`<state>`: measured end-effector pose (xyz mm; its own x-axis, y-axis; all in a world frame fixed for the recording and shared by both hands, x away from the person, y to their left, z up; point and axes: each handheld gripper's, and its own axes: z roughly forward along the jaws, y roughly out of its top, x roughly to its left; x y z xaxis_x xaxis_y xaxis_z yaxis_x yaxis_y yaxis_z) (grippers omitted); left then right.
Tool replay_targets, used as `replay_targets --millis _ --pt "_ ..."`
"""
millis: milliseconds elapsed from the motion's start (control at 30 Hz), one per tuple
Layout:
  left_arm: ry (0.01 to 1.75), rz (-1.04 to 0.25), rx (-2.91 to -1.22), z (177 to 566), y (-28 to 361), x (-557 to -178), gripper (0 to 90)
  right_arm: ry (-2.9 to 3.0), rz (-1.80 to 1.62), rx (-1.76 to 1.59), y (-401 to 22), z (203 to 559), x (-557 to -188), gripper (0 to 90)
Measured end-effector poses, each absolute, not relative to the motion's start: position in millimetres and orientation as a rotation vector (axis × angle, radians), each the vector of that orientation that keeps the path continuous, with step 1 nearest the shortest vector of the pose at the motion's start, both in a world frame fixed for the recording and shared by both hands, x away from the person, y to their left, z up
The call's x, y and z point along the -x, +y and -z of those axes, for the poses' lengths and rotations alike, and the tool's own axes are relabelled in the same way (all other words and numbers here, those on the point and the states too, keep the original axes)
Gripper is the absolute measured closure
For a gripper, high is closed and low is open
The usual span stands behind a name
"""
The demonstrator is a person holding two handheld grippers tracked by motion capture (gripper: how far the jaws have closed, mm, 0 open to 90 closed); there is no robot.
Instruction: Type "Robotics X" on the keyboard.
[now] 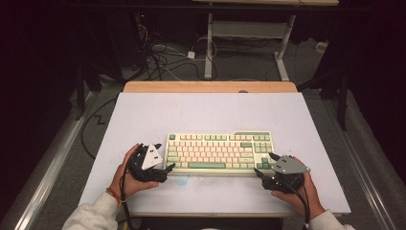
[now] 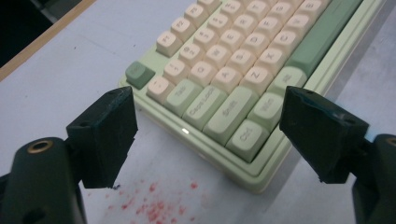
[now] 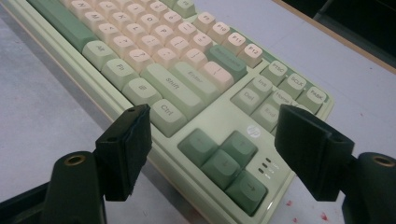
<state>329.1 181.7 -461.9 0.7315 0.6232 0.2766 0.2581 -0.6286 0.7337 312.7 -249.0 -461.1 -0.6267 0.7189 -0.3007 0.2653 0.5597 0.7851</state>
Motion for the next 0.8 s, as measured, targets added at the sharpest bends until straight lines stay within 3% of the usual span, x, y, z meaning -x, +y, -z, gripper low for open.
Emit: replay_targets --millis 200,300,500,600,800 --pt "0.684 -0.685 -2.256 467 191 -323 18.7 2.174 -0.975 -0.805 -250 458 -314 33.8" --pt "0.691 -0.684 -2.265 470 194 -320 18.7 2.182 -1.003 -0.810 -250 454 -315 45.3" --pt "0.713 -0.679 -2.276 472 198 -315 18.7 2.231 -1.045 -0.837 -248 444 -325 77.1" --pt "0.721 -0.679 -2.281 473 200 -314 18.8 2.261 -1.043 -0.829 -246 441 -332 85.6" --pt "0.727 -0.670 -2.283 474 201 -314 19.3 2.327 -0.994 -0.778 -231 440 -345 89.9"
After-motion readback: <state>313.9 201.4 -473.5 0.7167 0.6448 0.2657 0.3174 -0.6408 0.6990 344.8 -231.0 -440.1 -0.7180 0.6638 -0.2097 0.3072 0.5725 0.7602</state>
